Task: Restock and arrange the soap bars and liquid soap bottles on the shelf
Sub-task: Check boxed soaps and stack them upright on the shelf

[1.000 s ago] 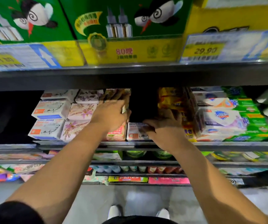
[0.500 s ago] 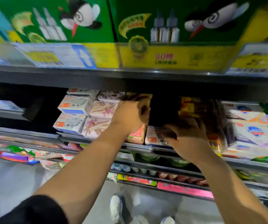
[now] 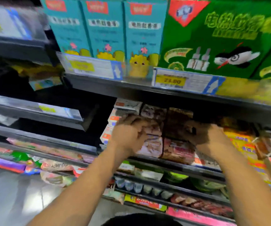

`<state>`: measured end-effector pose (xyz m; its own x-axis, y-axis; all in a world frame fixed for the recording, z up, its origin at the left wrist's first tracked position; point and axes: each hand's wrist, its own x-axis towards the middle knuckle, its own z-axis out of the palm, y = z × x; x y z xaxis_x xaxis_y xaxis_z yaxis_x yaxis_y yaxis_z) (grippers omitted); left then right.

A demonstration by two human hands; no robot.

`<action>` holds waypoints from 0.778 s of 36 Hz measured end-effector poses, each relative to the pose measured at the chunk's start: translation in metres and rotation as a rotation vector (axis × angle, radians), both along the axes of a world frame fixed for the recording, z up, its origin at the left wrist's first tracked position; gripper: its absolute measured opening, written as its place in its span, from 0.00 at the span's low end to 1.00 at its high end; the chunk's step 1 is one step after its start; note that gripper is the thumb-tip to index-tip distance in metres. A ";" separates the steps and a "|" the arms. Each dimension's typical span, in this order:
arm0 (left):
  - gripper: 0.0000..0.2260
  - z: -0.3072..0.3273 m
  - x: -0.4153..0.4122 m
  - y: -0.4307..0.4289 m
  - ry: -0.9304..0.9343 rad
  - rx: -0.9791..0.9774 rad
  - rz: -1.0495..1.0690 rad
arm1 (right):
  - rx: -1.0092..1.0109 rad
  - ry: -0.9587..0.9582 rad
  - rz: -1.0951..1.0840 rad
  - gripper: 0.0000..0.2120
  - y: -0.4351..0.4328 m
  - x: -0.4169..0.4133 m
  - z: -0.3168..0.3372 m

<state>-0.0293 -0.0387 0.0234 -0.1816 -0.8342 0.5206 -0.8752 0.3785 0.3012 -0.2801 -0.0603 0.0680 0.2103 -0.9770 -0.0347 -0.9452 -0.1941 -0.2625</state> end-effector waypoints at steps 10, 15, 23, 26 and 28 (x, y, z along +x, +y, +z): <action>0.26 -0.009 0.073 -0.002 -0.236 0.477 0.110 | 0.065 -0.305 0.121 0.22 -0.020 0.102 -0.019; 0.25 -0.001 0.073 0.013 -0.196 0.499 0.134 | 0.122 -0.141 0.173 0.25 -0.044 0.122 -0.027; 0.23 0.012 0.075 0.031 -0.081 0.567 0.264 | -0.007 -0.079 0.206 0.19 -0.060 0.129 -0.018; 0.22 0.014 0.072 0.029 -0.062 0.563 0.293 | 0.019 -0.127 0.163 0.20 -0.063 0.135 -0.013; 0.22 0.016 0.069 0.027 -0.047 0.574 0.298 | 0.043 -0.154 0.131 0.21 -0.062 0.138 -0.013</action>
